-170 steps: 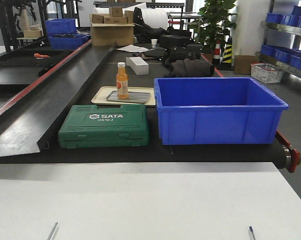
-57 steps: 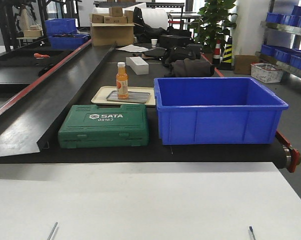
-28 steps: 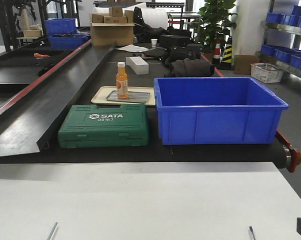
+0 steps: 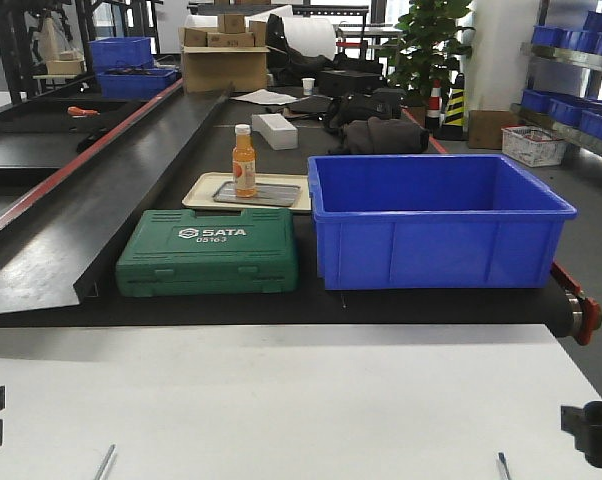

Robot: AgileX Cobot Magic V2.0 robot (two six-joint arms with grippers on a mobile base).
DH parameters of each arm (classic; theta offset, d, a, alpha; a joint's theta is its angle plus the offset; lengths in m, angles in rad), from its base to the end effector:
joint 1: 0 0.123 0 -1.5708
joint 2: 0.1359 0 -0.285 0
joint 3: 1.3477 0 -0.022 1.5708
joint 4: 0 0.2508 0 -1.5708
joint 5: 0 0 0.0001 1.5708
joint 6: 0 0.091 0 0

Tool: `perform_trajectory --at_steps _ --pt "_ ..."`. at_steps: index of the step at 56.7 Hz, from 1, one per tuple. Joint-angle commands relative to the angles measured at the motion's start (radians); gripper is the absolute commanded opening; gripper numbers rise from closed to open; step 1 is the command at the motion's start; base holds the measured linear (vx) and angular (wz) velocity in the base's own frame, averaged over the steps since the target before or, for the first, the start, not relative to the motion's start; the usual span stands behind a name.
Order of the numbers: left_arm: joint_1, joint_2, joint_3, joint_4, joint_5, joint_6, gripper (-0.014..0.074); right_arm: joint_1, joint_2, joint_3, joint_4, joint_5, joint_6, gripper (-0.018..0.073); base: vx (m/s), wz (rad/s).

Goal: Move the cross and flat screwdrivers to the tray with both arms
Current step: 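Lower both grippers open around the black-green screwdriver handles on the table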

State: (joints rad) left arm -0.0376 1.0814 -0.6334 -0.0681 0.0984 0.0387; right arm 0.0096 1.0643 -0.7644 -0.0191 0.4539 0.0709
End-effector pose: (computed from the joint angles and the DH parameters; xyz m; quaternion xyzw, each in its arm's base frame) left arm 0.2251 -0.0091 0.2820 0.0054 0.8494 -0.0204 0.5273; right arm 0.2180 0.0013 0.3009 0.0217 0.8993 0.0101 0.4368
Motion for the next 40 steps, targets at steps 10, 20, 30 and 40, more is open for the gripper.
perform_trajectory --at_steps 10,20,30,40 --pt "-0.002 0.008 -0.033 -0.017 -0.074 -0.011 0.0566 -0.002 0.342 -0.321 0.019 0.36 -0.022 0.0573 0.0 0.0" --pt "-0.002 0.012 -0.033 -0.017 -0.054 -0.011 0.0566 -0.002 0.541 -0.437 0.07 0.401 -0.022 0.0548 0.0 0.0" --pt "-0.002 0.012 -0.032 -0.017 -0.031 -0.01 0.0566 -0.002 0.678 -0.462 0.076 0.413 -0.022 0.0548 0.0 0.0" --pt "-0.002 0.012 -0.032 -0.017 -0.03 -0.01 0.0566 -0.002 0.778 -0.462 0.079 0.431 -0.021 0.0548 0.0 0.0"
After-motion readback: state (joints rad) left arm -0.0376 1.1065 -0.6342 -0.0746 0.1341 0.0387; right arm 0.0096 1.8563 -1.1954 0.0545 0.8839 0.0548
